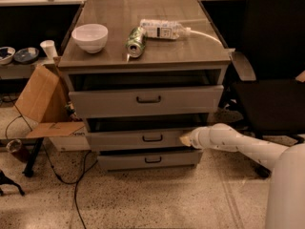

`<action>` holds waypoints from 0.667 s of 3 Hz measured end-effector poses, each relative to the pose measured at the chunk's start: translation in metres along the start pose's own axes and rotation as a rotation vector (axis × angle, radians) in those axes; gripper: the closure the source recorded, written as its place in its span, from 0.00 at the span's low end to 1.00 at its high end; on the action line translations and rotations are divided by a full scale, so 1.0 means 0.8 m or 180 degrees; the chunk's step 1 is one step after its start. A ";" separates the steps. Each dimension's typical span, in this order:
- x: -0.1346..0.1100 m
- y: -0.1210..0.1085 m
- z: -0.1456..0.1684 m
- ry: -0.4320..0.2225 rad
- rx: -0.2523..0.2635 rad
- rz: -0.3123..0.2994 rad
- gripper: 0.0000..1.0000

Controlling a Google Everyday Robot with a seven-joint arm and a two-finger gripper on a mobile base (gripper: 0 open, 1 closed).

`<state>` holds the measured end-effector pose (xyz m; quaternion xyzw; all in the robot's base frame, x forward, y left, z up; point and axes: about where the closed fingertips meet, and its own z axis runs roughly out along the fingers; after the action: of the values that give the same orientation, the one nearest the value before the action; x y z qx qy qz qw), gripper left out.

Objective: Close middle drawer

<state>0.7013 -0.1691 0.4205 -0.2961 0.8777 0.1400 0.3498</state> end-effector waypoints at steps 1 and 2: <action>-0.014 -0.004 0.011 -0.0005 0.0022 -0.0050 1.00; -0.030 -0.008 0.023 -0.0012 0.0044 -0.0107 1.00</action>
Offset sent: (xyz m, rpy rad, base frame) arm 0.1050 0.0454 0.0150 -0.0787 -0.0833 0.0435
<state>0.7291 -0.1560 0.4241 -0.3081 0.8729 0.1285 0.3558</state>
